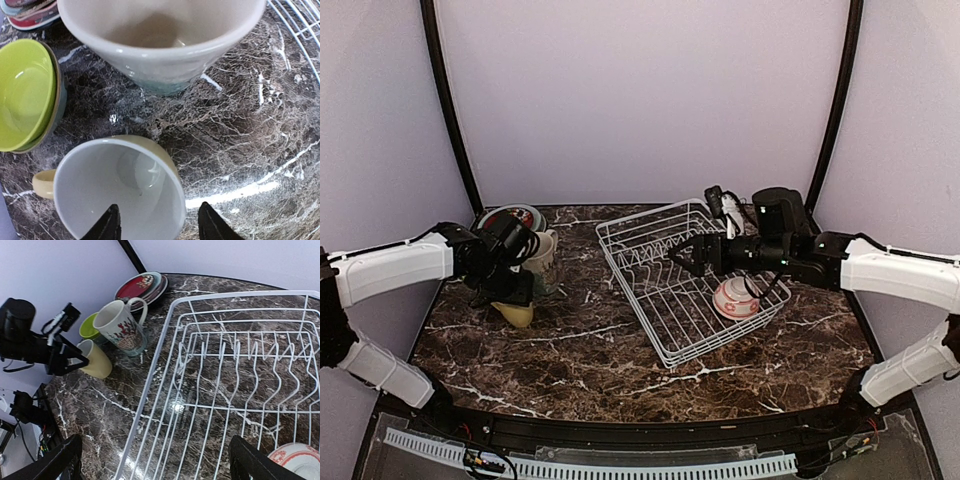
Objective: Unload the mixed dishes from the dish rack
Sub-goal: Place the cup at the center of the board, then grab the bowl from the dish rack.
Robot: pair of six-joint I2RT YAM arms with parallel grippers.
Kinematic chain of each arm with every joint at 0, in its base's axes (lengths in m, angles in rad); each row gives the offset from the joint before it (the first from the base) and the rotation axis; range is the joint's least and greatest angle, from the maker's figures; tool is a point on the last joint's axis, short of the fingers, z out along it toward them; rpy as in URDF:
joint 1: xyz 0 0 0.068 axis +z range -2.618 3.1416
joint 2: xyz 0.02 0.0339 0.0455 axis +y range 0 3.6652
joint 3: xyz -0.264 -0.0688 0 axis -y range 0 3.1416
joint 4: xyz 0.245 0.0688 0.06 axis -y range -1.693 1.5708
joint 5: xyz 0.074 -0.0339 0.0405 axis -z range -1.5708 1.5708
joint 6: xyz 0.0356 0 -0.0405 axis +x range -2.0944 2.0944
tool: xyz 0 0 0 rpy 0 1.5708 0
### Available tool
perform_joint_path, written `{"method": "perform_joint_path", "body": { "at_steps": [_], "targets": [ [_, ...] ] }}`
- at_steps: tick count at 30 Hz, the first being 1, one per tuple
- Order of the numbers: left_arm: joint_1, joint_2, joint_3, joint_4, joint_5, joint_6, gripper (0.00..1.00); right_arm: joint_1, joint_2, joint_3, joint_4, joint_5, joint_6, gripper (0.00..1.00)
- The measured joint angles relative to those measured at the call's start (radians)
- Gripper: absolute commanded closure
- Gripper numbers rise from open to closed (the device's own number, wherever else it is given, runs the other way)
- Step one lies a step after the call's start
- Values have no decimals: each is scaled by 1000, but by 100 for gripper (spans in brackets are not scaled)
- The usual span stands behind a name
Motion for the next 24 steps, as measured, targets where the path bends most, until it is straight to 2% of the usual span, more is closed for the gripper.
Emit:
{"method": "perform_joint_path", "body": {
  "at_steps": [6, 14, 24],
  "targets": [
    [0, -88, 39, -31, 7, 13, 34, 0, 45, 106, -276, 185, -55, 1],
    [0, -221, 58, -19, 69, 30, 29, 0, 169, 236, -641, 433, -116, 1],
    [0, -380, 58, 45, 196, 32, 26, 14, 438, 448, -932, 614, -146, 12]
  ]
}}
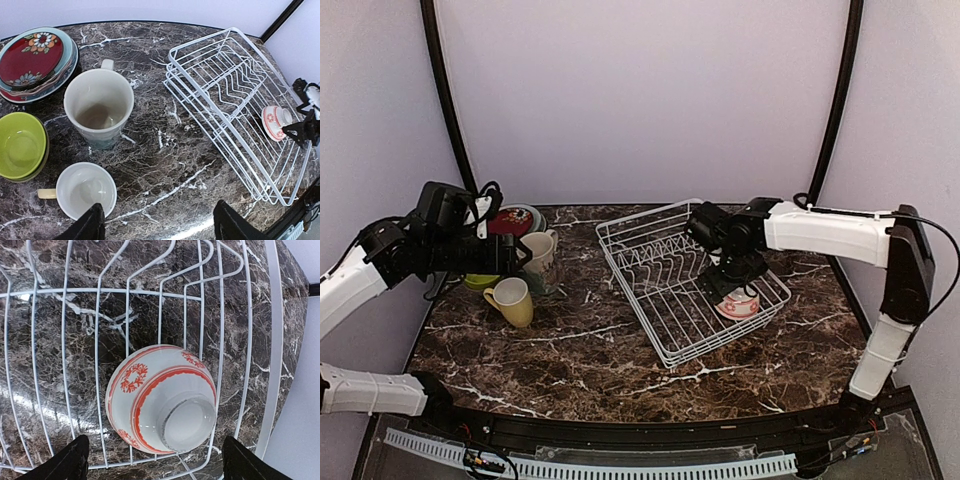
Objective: Unload the mixed dishes from the dish rack
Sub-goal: Grab the bowl from the dish rack.
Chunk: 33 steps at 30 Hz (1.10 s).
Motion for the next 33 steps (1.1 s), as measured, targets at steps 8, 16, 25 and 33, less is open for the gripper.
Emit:
{"method": "perform_joint_path", "body": {
  "at_steps": [8, 16, 25, 33],
  "targets": [
    [0, -31, -45, 35, 79, -26, 23, 48, 161, 86, -105, 120, 4, 5],
    [-2, -21, -137, 160, 208, -149, 11, 48, 264, 107, -136, 208, 4, 4],
    [-159, 9, -240, 362, 214, -287, 10, 50, 326, 162, -139, 230, -31, 8],
    [-182, 45, -240, 422, 200, -299, 9, 57, 345, 182, -138, 273, -28, 22]
  ]
}}
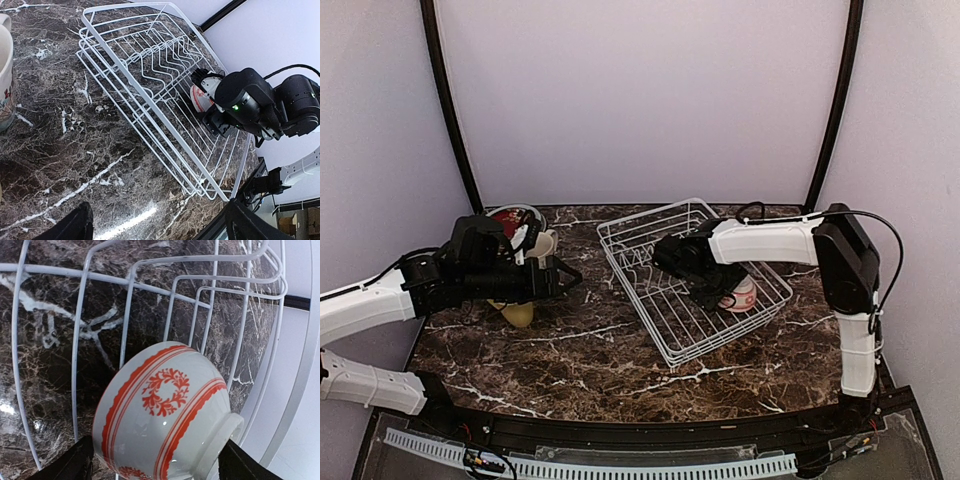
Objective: Unload the mixed dishes from the dish rack
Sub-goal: Grab the bowl from the dish rack.
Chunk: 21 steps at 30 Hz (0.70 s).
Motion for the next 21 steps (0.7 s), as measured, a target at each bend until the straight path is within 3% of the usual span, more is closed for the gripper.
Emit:
{"method": "perform_joint_path", "body": {
  "at_steps": [10, 21],
  "targets": [
    [0, -23, -24, 38, -12, -13, 9, 2, 5, -15, 16, 77, -2, 49],
    [0, -23, -26, 38, -34, -11, 8, 6, -39, -21, 66, 59, -9, 66]
  ]
}}
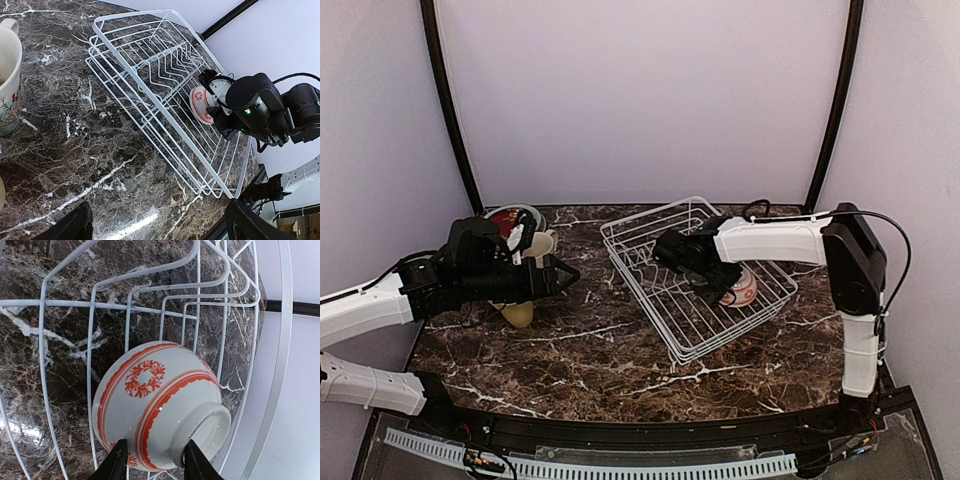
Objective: Unload the mixed dishes from the dish rack
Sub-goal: Grab the bowl from the dish rack.
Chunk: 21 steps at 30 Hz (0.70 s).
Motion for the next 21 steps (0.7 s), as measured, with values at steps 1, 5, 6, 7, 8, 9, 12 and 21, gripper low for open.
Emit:
{"method": "perform_joint_path", "body": {
  "at_steps": [1, 5, 6, 7, 8, 9, 12, 21],
  "targets": [
    [0, 0, 0, 0, -1, 0, 9, 0, -4, -1, 2, -3, -2, 67],
    [0, 0, 0, 0, -5, 0, 9, -4, -18, -2, 8, -24, -4, 71],
    [0, 1, 0, 0, -5, 0, 8, -6, -22, -3, 10, -30, -6, 72],
    [0, 1, 0, 0, -6, 0, 9, -7, -26, -3, 12, -37, -7, 73],
    [0, 1, 0, -1, -6, 0, 8, -8, -32, -3, 16, -46, -9, 74],
    [0, 1, 0, -1, -7, 0, 9, -7, -39, -3, 20, -60, -11, 75],
    [0, 4, 0, -1, -8, 0, 8, -6, -71, -11, 47, -104, -19, 77],
    [0, 14, 0, 1, -6, 0, 8, -7, -181, -22, 149, -221, -38, 75]
  ]
}}
